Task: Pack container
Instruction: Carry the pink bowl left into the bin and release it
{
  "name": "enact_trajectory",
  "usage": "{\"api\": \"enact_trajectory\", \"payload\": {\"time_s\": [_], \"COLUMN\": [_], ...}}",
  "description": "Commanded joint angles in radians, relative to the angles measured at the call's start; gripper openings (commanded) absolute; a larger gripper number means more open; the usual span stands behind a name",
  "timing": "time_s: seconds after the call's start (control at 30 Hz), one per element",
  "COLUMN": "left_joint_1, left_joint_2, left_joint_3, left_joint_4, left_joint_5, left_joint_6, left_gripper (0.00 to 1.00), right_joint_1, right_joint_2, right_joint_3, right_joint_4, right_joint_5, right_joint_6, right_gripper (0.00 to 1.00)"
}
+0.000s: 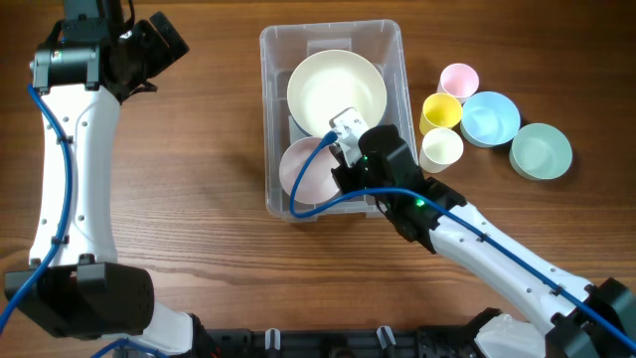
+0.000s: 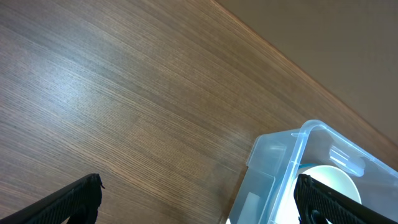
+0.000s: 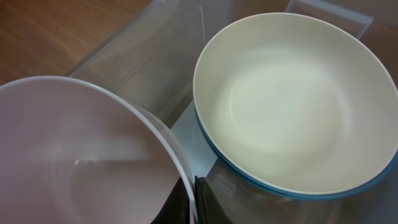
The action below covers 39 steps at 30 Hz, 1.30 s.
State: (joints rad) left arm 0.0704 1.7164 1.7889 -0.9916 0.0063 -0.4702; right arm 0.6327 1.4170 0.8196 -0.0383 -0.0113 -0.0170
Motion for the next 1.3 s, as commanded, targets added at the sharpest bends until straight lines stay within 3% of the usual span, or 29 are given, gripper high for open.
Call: {"api": "enact_trajectory", "payload": {"time_s": [0.0, 0.43, 0.47, 0.5, 0.63, 0.67, 0.93, 1.27], "left_joint_1": [0.005, 0.005, 0.005, 0.005, 0.005, 0.005, 0.005, 0.005], "left_joint_2": [-0.022, -0.022, -0.022, -0.022, -0.022, -0.022, -0.022, -0.022], "left_joint_3": [0.011, 0.011, 0.011, 0.011, 0.011, 0.011, 0.011, 0.011], "left_joint_4": [0.0, 0.0, 0.0, 0.0, 0.0, 0.0, 0.0, 0.0], "left_joint_5": [0.011, 0.011, 0.011, 0.011, 0.011, 0.011, 0.011, 0.011], "left_joint_6": [-0.01, -0.01, -0.01, -0.01, -0.01, -0.01, -0.01, -0.01], "left_gripper": [1.0, 1.0, 1.0, 1.0, 1.0, 1.0, 1.0, 1.0], "right_joint_1": [0.006, 0.032, 0.032, 0.032, 0.032, 0.032, 0.032, -0.027], "right_joint_2": [0.016, 0.018, 0.018, 0.018, 0.018, 0.018, 0.018, -0.096], "right_joint_3": [0.031, 0.031, 0.031, 0.031, 0.031, 0.031, 0.031, 0.032], "right_joint_4": [0.009, -0.004, -0.005, -0.004, -0.003, -0.003, 0.002, 0.013], "right_joint_5": [0.026, -0.028, -0.046, -0.058, -0.058, -0.058, -0.079, 0.031], "right_joint_6": [-0.012, -0.006, -0.005, -0.005, -0.006, -0.006, 0.002, 0.14], "right_gripper": [0.04, 0.04, 0.06, 0.16, 0.35, 0.36, 0.38, 0.41]}}
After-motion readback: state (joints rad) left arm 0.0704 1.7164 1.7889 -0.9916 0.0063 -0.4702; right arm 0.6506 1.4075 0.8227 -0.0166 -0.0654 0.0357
